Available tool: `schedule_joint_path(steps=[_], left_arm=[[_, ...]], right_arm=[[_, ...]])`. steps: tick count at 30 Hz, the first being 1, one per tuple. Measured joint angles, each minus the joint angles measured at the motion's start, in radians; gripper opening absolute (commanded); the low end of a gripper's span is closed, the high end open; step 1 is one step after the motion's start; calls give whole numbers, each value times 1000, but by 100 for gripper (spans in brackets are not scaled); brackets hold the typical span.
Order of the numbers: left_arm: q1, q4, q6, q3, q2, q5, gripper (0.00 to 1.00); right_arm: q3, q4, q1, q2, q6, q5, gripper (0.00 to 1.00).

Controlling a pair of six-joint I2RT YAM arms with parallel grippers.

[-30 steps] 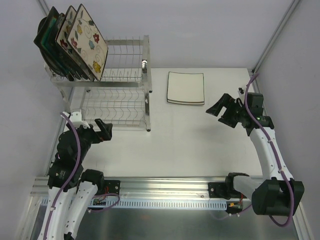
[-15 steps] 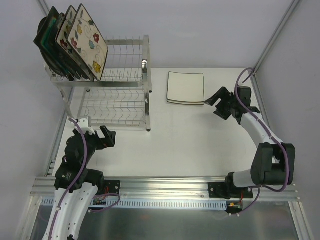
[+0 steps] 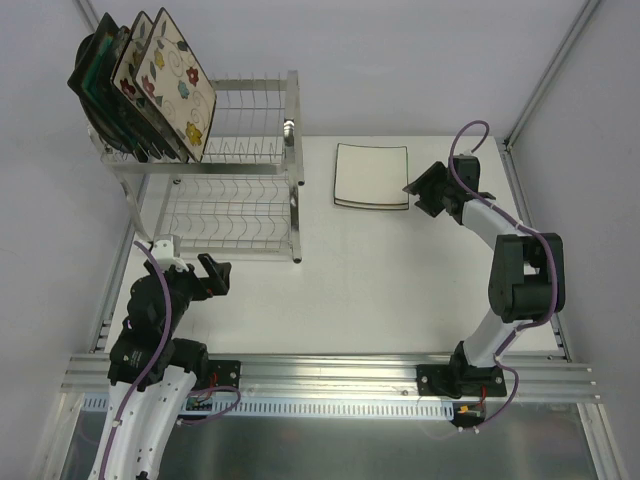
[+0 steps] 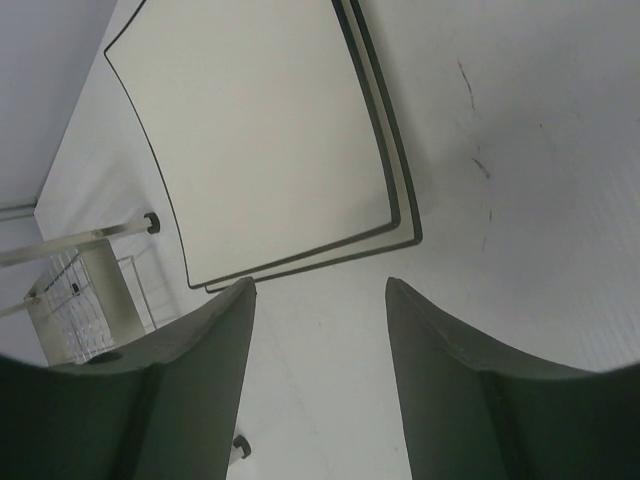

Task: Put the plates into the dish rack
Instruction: Grab a plate with the right arm

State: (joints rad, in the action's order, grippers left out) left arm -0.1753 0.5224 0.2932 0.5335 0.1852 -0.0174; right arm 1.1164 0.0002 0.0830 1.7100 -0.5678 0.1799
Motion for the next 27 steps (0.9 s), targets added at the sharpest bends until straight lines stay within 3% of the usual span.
schedule_joint_path(steps=[9, 27], left_arm=[[0, 0, 0, 0, -11, -12, 99], [0, 0, 0, -1, -11, -12, 99]], right_arm=[[56, 24, 34, 109, -39, -48, 52], [68, 25, 42, 172, -90, -112, 49]])
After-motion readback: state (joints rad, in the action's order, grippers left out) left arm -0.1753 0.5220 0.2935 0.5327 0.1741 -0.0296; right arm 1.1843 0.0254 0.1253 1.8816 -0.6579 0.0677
